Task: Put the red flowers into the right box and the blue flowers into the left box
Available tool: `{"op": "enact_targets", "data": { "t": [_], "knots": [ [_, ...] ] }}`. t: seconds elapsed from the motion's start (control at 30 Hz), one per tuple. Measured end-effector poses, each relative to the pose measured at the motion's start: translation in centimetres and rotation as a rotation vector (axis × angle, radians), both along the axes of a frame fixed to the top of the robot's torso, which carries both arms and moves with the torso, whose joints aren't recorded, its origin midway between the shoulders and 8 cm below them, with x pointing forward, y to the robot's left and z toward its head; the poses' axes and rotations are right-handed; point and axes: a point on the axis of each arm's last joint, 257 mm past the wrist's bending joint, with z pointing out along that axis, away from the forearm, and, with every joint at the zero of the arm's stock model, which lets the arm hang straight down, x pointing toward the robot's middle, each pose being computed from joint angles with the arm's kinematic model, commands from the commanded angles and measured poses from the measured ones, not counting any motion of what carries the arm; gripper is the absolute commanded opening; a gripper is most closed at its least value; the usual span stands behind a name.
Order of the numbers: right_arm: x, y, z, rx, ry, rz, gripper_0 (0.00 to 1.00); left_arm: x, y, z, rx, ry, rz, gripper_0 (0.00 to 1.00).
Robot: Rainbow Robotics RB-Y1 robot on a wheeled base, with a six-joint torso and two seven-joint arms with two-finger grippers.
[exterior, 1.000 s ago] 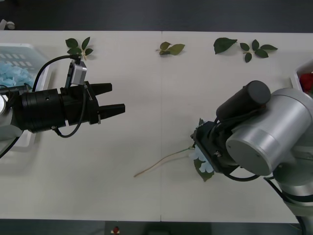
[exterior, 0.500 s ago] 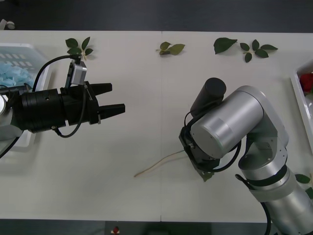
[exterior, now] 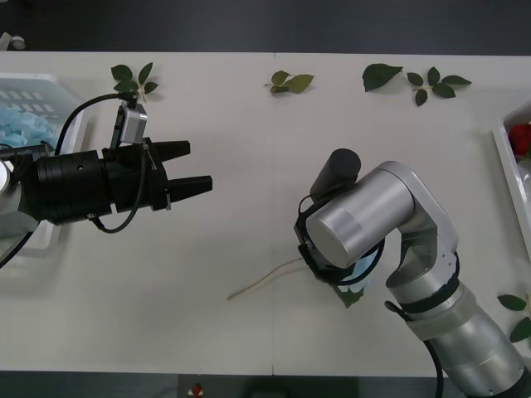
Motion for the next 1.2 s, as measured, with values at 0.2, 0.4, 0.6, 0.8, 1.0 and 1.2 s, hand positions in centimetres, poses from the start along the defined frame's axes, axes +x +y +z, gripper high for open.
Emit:
{"op": "enact_targets", "data": {
  "t": [0.2, 0.4, 0.6, 0.8, 1.0, 1.2],
  "knots": [
    [0.3, 0.4, -1.3, 0.003, -0.001, 0.007, 1.00, 0.0, 0.0, 0.0, 0.000, 0.000, 0.000, 1.00],
    [1.4, 0.1, -2.1, 0.000, -0.024, -0.007, 1.00, 0.0, 0.0, 0.0, 0.000, 0.000, 0.000, 1.00],
    [1.8, 0.0, -3.0, 0.004, -0.025, -0.015, 1.00, 0.0, 0.0, 0.0, 0.000, 0.000, 0.000, 1.00],
    [2.0, -0.3, -3.8, 0.002, -0.020, -0.023, 1.00, 0.0, 0.0, 0.0, 0.000, 0.000, 0.000, 1.00],
    [2.3, -0.7, -4.6, -0.005, -0.018, -0.032, 1.00, 0.0, 0.0, 0.0, 0.000, 0.000, 0.000, 1.00],
    [2.3, -0.9, -5.2, -0.008, -0.011, -0.037, 0.60, 0.0, 0.0, 0.0, 0.000, 0.000, 0.000, 1.00]
  ]
}}
